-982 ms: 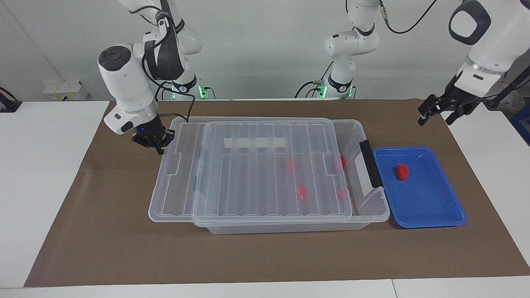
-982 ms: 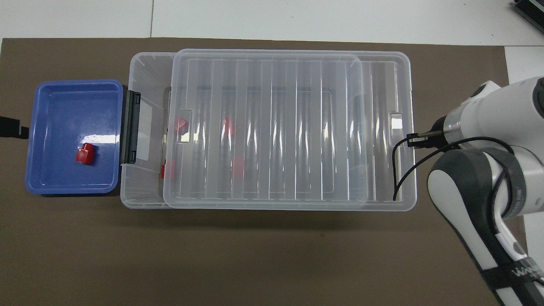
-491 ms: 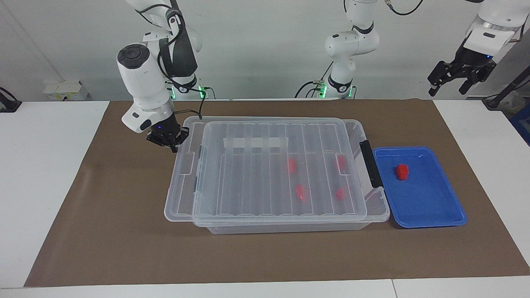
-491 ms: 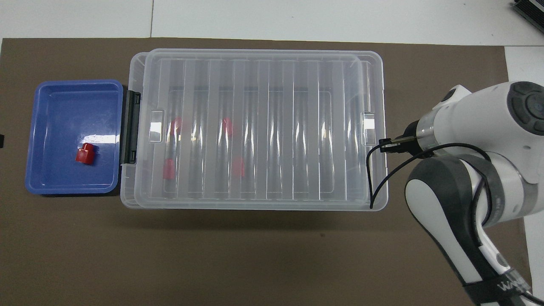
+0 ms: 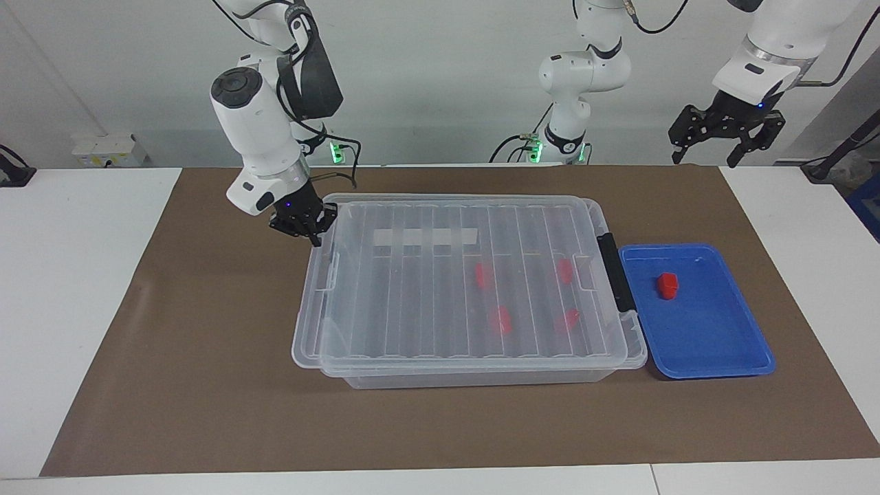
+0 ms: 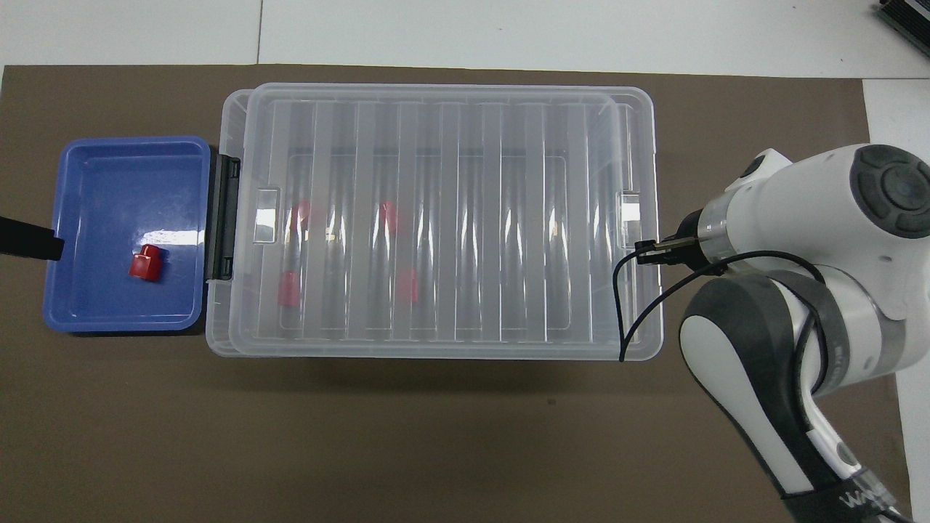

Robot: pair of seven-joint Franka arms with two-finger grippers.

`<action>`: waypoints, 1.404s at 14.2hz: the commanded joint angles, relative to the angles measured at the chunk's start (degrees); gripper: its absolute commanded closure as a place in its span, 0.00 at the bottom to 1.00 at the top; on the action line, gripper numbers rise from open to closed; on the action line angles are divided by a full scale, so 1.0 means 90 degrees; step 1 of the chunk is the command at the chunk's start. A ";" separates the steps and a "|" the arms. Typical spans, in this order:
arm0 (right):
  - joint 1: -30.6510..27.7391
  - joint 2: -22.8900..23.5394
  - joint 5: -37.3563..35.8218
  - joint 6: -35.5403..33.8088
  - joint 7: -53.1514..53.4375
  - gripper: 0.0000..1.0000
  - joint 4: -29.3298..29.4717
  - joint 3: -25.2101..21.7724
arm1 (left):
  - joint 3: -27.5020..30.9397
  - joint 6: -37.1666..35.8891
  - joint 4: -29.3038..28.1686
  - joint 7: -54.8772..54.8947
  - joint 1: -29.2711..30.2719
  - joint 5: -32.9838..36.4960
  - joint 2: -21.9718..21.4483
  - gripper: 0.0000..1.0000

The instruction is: Place red block in blue tray from box

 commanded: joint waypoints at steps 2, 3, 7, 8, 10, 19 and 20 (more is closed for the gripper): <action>-0.0196 -0.0031 0.0005 0.0484 0.0056 1.00 -0.0109 -0.0012 | 0.0030 0.0009 -0.0171 0.0055 -0.0015 0.0068 -0.0147 0.00; -0.0274 -0.0021 -0.0005 0.0601 0.0076 1.00 -0.0099 -0.0012 | 0.0040 0.0000 -0.0171 0.0055 0.0014 0.0068 -0.0147 0.00; -0.0469 0.0066 -0.0025 0.0671 0.0027 1.00 -0.0186 -0.0012 | 0.0089 0.1032 -0.1155 0.0055 0.0043 0.0077 -0.0536 0.00; -0.0489 0.0125 -0.0025 0.0671 0.0017 1.00 -0.0196 -0.0012 | 0.0089 0.1122 -0.1303 0.0045 0.0034 0.0077 -0.0586 0.00; -0.0412 0.0135 -0.0025 0.0690 0.0105 1.00 -0.0216 -0.0002 | 0.0089 0.1035 -0.1285 0.0045 0.0024 0.0077 -0.0587 0.00; 0.0028 0.0106 0.0024 0.0631 0.0105 1.00 -0.0274 0.0017 | 0.0069 0.1091 -0.0942 0.0114 -0.0035 0.0107 -0.0098 0.00; 0.0028 0.0106 0.0053 0.0641 0.0105 1.00 -0.0274 0.0027 | 0.0060 0.1209 -0.0875 0.0114 -0.0006 0.0068 -0.0011 0.00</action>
